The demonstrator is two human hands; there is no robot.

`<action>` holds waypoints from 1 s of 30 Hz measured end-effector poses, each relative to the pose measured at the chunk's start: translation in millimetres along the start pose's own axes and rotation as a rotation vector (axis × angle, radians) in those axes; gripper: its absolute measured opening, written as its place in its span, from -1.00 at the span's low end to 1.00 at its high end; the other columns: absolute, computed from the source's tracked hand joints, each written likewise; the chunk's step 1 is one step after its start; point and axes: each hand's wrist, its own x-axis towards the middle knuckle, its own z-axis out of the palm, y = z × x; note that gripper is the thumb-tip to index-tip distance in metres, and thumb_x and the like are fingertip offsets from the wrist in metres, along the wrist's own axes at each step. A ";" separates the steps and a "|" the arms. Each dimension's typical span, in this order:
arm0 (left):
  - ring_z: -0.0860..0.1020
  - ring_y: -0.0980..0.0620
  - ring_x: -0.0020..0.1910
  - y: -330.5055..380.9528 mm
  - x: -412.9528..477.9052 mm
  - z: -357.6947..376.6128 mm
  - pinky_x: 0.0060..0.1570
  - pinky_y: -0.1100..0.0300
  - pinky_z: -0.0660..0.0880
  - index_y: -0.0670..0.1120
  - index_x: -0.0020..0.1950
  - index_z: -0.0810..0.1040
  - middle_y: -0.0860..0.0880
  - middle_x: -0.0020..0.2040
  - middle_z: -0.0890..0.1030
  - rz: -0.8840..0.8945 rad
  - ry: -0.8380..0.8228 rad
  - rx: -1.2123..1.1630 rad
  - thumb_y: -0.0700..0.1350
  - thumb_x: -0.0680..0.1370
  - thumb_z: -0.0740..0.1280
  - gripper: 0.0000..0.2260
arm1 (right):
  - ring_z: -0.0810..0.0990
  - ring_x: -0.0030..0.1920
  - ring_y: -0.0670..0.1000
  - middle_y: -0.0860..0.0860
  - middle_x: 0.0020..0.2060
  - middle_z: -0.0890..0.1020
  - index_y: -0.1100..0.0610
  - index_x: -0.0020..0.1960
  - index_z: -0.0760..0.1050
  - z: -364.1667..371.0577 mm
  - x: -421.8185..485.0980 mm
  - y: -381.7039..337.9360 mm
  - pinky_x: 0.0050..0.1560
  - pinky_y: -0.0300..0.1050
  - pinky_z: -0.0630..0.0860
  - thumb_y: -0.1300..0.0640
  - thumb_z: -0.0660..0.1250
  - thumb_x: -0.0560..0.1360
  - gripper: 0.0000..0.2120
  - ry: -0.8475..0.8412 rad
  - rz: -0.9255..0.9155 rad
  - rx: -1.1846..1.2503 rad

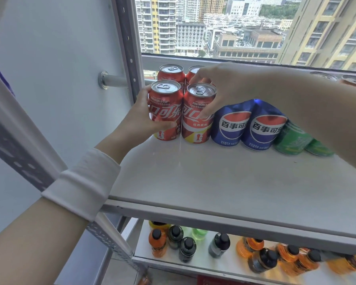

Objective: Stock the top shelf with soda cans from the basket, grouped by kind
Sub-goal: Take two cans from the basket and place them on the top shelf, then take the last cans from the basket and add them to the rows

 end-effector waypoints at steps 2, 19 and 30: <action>0.45 0.17 0.14 0.8 -2.9 3.8 0.14 0.23 0.40 0.01 0.46 0.08 0.09 0.20 0.43 -0.003 0.006 -0.025 -0.20 0.38 0.48 -0.21 | 0.40 0.30 0.09 0.03 0.34 0.39 0.08 0.43 0.22 0.6 -3.0 3.2 0.22 -0.07 0.36 -0.02 0.51 0.29 -0.19 0.005 -0.009 -0.052; 0.12 0.02 0.49 58.9 -144.1 62.8 0.43 0.19 0.06 -0.12 0.49 0.11 -0.05 0.50 0.18 0.060 0.466 0.244 -0.03 0.56 0.24 -0.45 | 0.25 0.40 0.08 0.10 0.40 0.30 0.12 0.47 0.14 37.5 -176.0 14.2 0.40 -0.03 0.18 -0.15 0.29 0.47 -0.30 0.531 -0.153 -0.106; 0.17 -0.06 0.46 111.2 -304.4 176.3 0.42 0.17 0.09 -0.17 0.45 0.18 -0.11 0.46 0.25 0.097 0.281 0.375 -0.09 0.56 0.25 -0.49 | 0.20 0.45 0.13 0.13 0.38 0.35 0.18 0.44 0.22 132.2 -369.0 48.1 0.44 0.00 0.13 -0.07 0.29 0.49 -0.39 0.478 -0.091 0.039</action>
